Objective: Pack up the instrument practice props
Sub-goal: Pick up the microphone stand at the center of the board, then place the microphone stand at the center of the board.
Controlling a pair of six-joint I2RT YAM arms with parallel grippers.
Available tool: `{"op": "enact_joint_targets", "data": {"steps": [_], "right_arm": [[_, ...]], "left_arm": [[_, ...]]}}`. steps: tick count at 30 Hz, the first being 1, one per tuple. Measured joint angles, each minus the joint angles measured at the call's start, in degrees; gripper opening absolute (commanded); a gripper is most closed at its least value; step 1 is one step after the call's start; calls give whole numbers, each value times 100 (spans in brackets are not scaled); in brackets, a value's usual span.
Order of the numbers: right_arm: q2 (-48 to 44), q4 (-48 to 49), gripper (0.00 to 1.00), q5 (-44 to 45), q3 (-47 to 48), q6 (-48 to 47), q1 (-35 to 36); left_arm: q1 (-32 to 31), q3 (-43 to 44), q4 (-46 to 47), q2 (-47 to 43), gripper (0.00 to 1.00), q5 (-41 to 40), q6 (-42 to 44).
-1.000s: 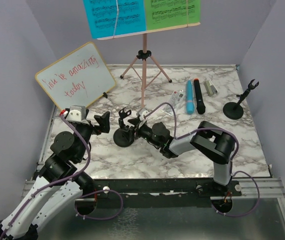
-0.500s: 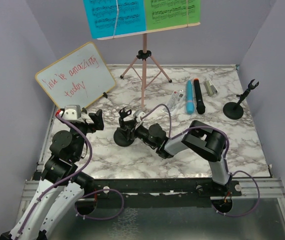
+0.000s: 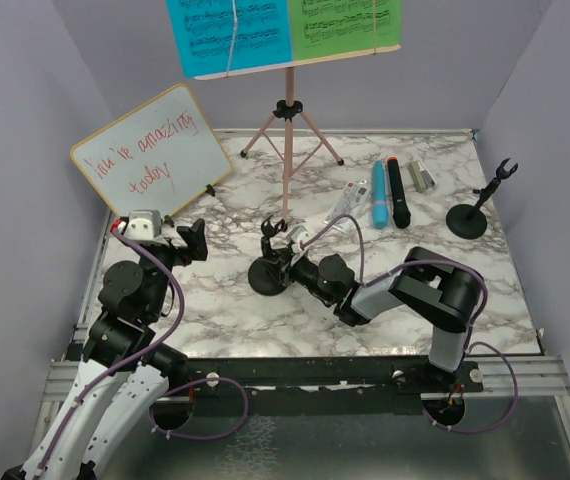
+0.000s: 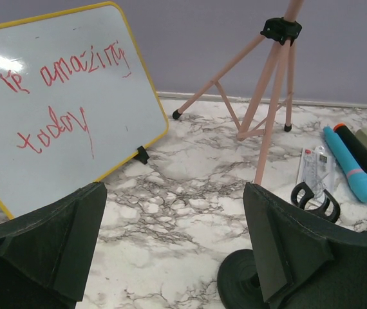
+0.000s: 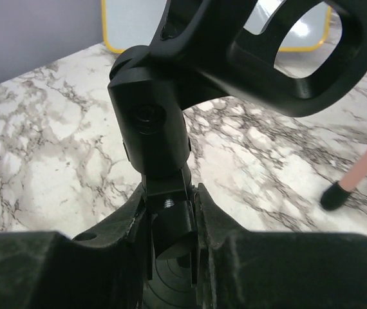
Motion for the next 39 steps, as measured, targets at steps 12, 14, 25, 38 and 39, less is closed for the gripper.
{"op": "enact_joint_targets", "data": {"steps": [12, 14, 25, 38, 39], "right_arm": [[-2347, -1683, 0, 638, -903, -195, -903], [-2828, -1982, 1, 831, -1003, -278, -1108], [-4638, -3528, 0, 2385, -1475, -525, -2387], [-4306, -3550, 1, 3154, -1775, -225, -4336], [-4135, -3464, 1, 3130, -1775, -214, -4439]], "left_arm": [[11, -20, 4, -164, 93, -2, 2], [11, -22, 7, -188, 93, -2, 2], [11, -22, 35, -232, 93, -2, 2], [11, -22, 37, -302, 94, -4, 4], [11, -22, 39, -313, 94, -7, 7]]}}
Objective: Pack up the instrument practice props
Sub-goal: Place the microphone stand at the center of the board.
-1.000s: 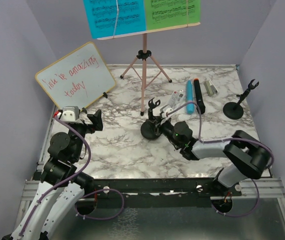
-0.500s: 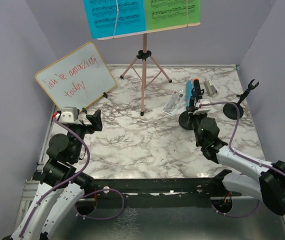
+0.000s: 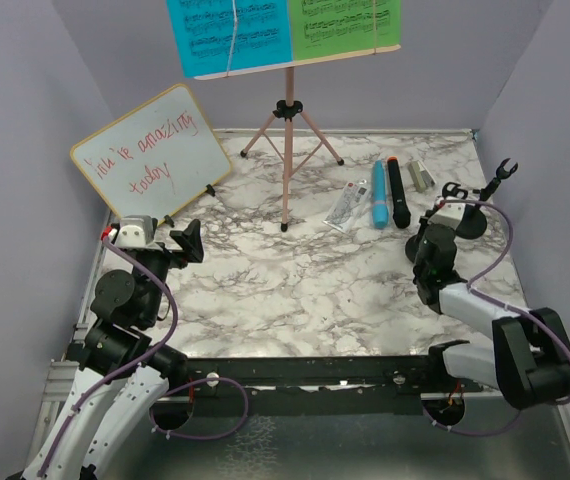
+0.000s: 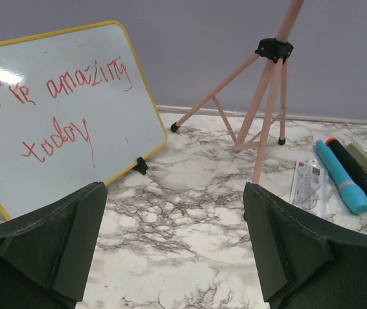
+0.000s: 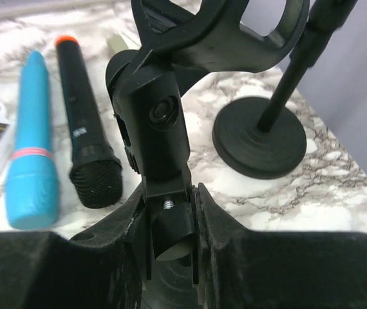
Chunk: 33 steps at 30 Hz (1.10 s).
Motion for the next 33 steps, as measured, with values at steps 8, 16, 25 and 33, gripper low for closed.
{"op": "enact_joint_targets", "data": {"steps": [8, 16, 25, 33], "right_arm": [[1263, 907, 0, -232, 328, 131, -597], [2004, 1012, 2, -780, 988, 72, -828], [2455, 887, 35, -1049, 1526, -72, -916], [2455, 328, 57, -1088, 1945, -179, -944]], "left_arm": [[0, -2, 0, -15, 94, -4, 0], [0, -9, 0, -15, 94, -15, 17], [0, -15, 2, -15, 94, -17, 24], [0, -20, 2, -15, 94, -17, 26]]}}
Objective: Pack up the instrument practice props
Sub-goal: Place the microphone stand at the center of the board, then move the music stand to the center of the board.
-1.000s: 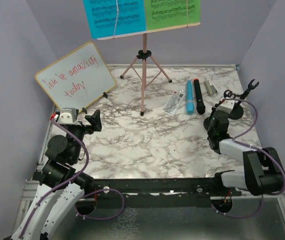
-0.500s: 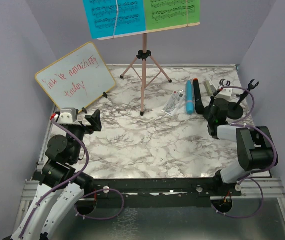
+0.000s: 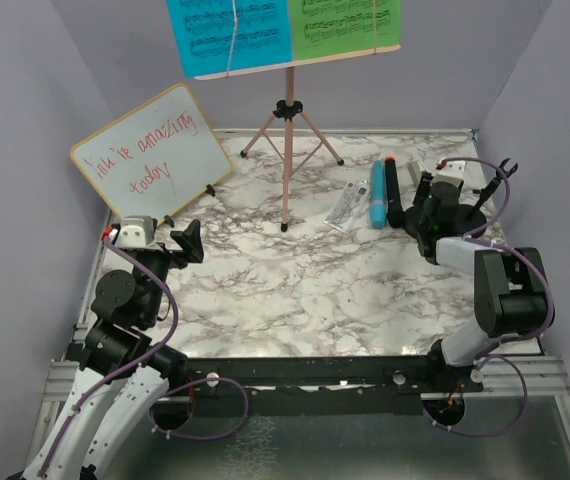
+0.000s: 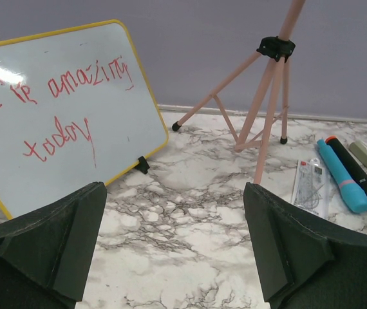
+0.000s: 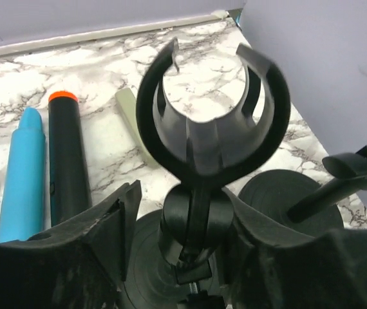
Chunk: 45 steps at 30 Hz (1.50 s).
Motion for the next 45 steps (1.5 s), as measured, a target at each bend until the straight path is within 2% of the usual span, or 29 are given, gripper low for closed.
{"op": "enact_joint_targets", "data": {"steps": [3, 10, 19, 28, 34, 39, 45], "right_arm": [[0, -85, 63, 15, 87, -33, -7], [-177, -649, 87, 48, 90, -15, -7], [-1473, -2164, 99, -24, 232, 737, -7], [-3316, -3346, 100, -1003, 319, 1508, -7], [-4658, -3261, 100, -2159, -70, 1753, -7], [-5359, -2977, 100, -3342, -612, 1932, -9], [-5967, -2514, 100, -3917, -1246, 2415, -9]], "left_arm": [[0, 0, 0, 0, 94, 0, 0], [0, 0, 0, 0, 98, 0, 2], [133, -2, 85, 149, 99, 33, -2], [302, 0, 299, 944, 99, 157, -238], [367, 24, 525, 1729, 99, 457, -616], [372, 35, 1161, 2573, 96, 990, -1095], [372, 334, 1917, 3829, 91, 1467, -1530]]}}
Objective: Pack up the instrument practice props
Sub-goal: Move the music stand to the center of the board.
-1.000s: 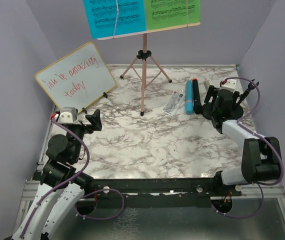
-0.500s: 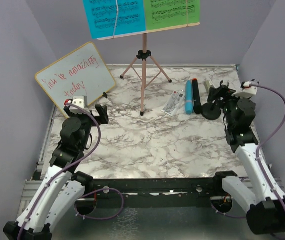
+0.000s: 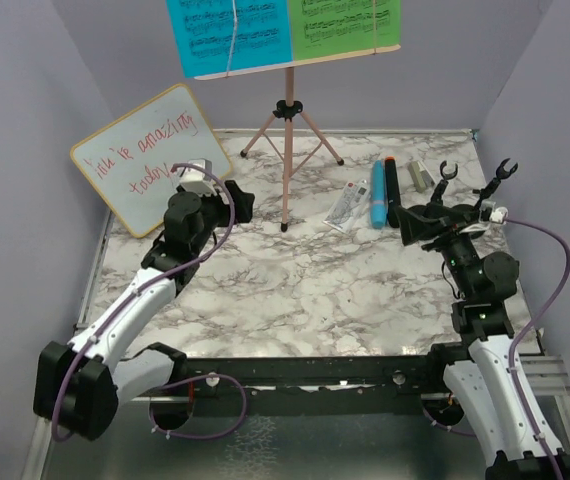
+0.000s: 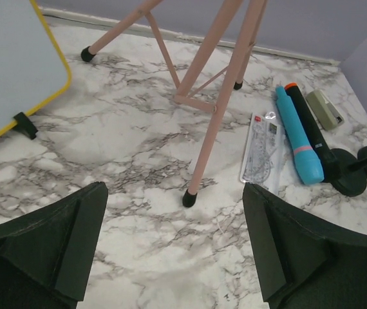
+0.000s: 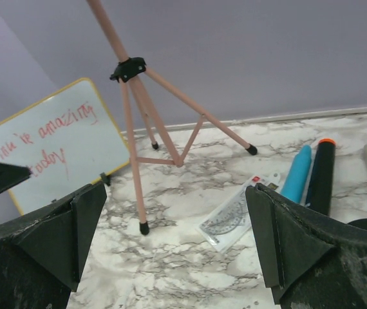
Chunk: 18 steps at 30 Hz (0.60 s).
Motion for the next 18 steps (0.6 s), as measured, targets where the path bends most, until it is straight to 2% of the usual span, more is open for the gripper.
{"op": "enact_joint_targets", "data": {"steps": [6, 12, 18], "right_arm": [[-481, 743, 100, -107, -680, 710, 0], [-765, 1255, 100, -293, -1113, 752, 0], [-1067, 1320, 100, -382, -1202, 616, 2]], "left_arm": [[-2, 468, 680, 1189, 90, 201, -352], [-81, 1049, 1233, 2264, 89, 208, -479], [-323, 1648, 1849, 3311, 87, 101, -367]]}}
